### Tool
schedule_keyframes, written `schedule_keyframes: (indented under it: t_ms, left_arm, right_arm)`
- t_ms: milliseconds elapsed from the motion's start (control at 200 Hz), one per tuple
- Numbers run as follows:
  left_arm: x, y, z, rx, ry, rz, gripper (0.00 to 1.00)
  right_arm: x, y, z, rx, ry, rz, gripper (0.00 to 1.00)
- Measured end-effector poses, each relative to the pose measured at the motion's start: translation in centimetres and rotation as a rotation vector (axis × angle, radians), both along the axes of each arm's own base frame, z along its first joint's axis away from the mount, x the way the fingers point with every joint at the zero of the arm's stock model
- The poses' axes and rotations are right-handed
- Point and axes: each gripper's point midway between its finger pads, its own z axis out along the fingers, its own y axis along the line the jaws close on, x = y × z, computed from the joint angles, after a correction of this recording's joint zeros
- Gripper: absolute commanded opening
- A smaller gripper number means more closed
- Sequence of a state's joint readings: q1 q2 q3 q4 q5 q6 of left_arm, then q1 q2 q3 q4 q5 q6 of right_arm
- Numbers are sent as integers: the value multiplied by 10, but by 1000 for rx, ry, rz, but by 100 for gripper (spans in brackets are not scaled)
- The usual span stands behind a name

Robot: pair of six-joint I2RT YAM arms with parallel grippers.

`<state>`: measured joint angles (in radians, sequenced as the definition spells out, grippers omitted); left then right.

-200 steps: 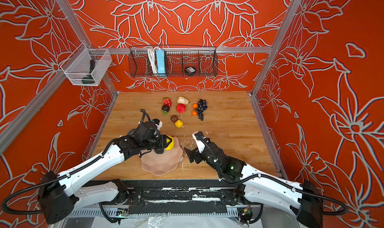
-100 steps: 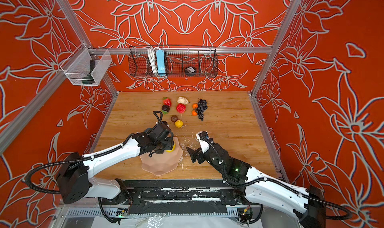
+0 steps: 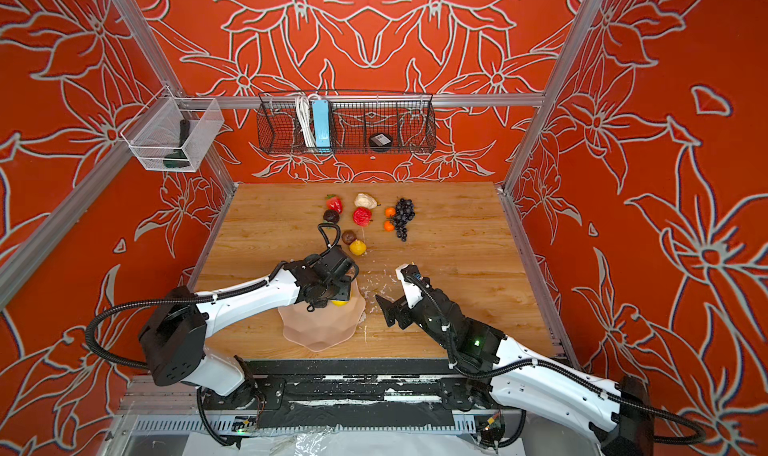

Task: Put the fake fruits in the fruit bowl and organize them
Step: 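Lower the lemon with the left gripper into the bowl beside the avocado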

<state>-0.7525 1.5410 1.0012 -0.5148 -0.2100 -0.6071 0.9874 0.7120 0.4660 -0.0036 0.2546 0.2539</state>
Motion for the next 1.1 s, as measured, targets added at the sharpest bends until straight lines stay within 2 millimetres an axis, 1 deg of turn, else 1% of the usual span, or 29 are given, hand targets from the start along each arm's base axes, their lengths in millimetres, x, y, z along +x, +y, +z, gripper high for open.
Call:
schedule_keyframes:
  t_ms: [150,265,641,1101]
  left_arm:
    - [0,4,-2,22,-1,10,57]
    - [0,7,-2,34,-3,19,58]
    - [1,8,-2,34,-7,33,60]
    - [-1,10,-3,58,-13,34,63]
  right_arm:
    - [1,0,-4,-8,6,-2,97]
    - [0,0,-2,3,8,-5,97]
    - [-1,-4,1,45,14,-16,97]
    - [-2,-5,0,59,26,-22,97]
